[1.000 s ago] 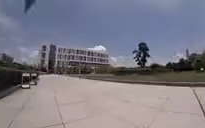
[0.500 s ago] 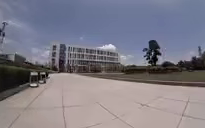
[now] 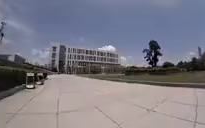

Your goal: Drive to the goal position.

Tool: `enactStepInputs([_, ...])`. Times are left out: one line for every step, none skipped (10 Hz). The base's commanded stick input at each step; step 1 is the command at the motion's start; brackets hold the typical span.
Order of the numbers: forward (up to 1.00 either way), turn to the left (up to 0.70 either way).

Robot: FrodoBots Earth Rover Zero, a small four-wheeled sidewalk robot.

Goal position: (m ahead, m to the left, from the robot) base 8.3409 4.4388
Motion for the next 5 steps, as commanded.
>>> enactStepInputs([0.5, 0.0])
enactStepInputs([0.5, 0.0])
enactStepInputs([0.5, 0.0])
enactStepInputs([0.5, 0.0])
enactStepInputs([0.5, 0.0])
